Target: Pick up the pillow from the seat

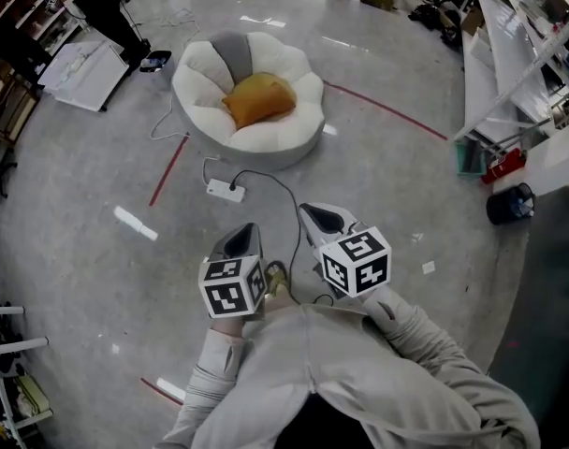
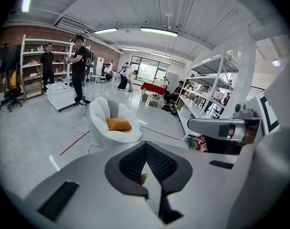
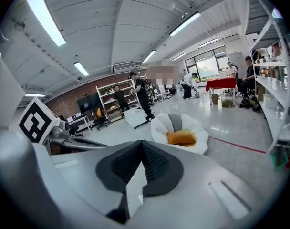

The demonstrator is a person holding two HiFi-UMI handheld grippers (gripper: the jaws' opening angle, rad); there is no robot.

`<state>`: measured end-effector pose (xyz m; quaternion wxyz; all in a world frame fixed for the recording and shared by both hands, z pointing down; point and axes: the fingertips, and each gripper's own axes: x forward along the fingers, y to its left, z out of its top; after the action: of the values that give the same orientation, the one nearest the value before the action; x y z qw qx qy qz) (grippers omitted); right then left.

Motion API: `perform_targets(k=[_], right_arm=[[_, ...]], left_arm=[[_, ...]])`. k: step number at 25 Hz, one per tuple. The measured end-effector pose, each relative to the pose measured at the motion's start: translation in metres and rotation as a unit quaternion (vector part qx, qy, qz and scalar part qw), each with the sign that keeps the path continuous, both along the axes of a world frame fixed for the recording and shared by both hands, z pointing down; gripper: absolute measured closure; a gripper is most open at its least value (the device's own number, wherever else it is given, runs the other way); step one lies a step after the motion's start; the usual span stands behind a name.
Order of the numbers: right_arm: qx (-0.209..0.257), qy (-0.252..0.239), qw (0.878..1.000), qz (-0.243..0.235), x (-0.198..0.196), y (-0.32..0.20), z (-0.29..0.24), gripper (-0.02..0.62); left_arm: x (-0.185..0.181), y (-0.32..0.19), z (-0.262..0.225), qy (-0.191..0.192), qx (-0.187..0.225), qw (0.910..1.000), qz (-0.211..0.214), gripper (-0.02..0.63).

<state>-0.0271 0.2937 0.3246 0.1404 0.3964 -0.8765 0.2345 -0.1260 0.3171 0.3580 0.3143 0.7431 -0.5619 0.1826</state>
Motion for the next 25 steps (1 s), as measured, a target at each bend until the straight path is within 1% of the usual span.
perform_targets(k=[9,13,16,21,25], right_arm=[[0.001,-0.009,0.999,0.037,-0.051,-0.046,0.002,0.595],[-0.001,-0.006,0.999,0.049,-0.065,-0.055,0.006,0.595],[-0.006,0.000,0.998,0.058,-0.065,-0.061,0.010,0.595],[-0.008,0.000,0.998,0.068,-0.058,-0.073,0.007,0.595],[-0.011,0.000,0.998,0.055,-0.063,-0.086,0.008,0.595]], left_arm=[[-0.050,-0.048,0.005,-0.001,-0.005,0.9994,0.034,0.604],[-0.069,-0.061,0.013,0.002,-0.008,0.9991,0.043,0.603],[-0.073,-0.070,0.017,0.007,-0.012,0.9988,0.046,0.604],[-0.070,-0.080,0.017,0.010,-0.015,0.9985,0.051,0.604],[-0.074,-0.092,0.019,0.012,-0.018,0.9990,0.040,0.603]])
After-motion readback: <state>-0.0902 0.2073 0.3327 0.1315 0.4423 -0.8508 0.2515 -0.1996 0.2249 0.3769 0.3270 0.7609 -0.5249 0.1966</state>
